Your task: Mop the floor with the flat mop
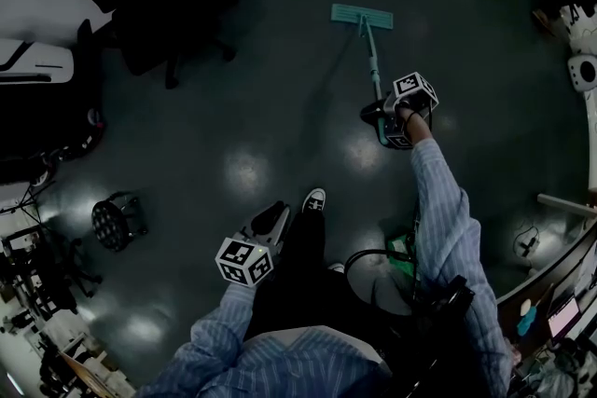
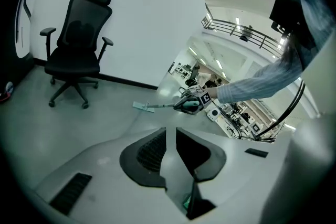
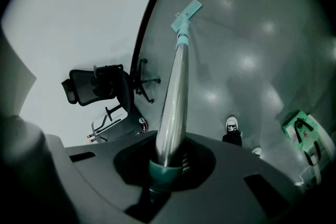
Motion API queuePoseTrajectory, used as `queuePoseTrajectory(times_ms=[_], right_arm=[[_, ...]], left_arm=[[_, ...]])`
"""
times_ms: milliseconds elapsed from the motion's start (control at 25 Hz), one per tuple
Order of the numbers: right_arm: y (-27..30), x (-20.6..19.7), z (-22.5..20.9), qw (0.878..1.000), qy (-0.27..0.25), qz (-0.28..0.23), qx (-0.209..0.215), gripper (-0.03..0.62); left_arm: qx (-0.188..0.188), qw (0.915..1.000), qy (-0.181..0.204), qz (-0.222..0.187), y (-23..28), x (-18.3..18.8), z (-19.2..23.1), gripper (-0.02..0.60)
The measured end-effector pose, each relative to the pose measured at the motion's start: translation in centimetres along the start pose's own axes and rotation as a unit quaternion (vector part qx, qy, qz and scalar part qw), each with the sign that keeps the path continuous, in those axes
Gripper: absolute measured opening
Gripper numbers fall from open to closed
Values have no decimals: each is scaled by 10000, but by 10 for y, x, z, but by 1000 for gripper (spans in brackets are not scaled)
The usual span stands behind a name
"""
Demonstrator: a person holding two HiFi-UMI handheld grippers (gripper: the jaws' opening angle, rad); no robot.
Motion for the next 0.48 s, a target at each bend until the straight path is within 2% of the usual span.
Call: queuePoseTrajectory(times_ms=[320, 480], right_arm=[[-5, -110, -63, 9995, -175, 215, -147, 34], [-10, -162, -100, 9996, -62, 257, 9, 34]], left_arm=[[-327, 9990, 286, 84, -16, -26, -42, 60], [-481, 9978, 459, 77, -28, -41, -65, 60]])
Point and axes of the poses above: the fingertips, and each gripper's own axes: y forward along the fingers, z to its left, x out of its top, the point moved 6 cm from there along -y, backward along the fingers, and after that the axes turned 2 degrees about x, right-handed, at the moved point
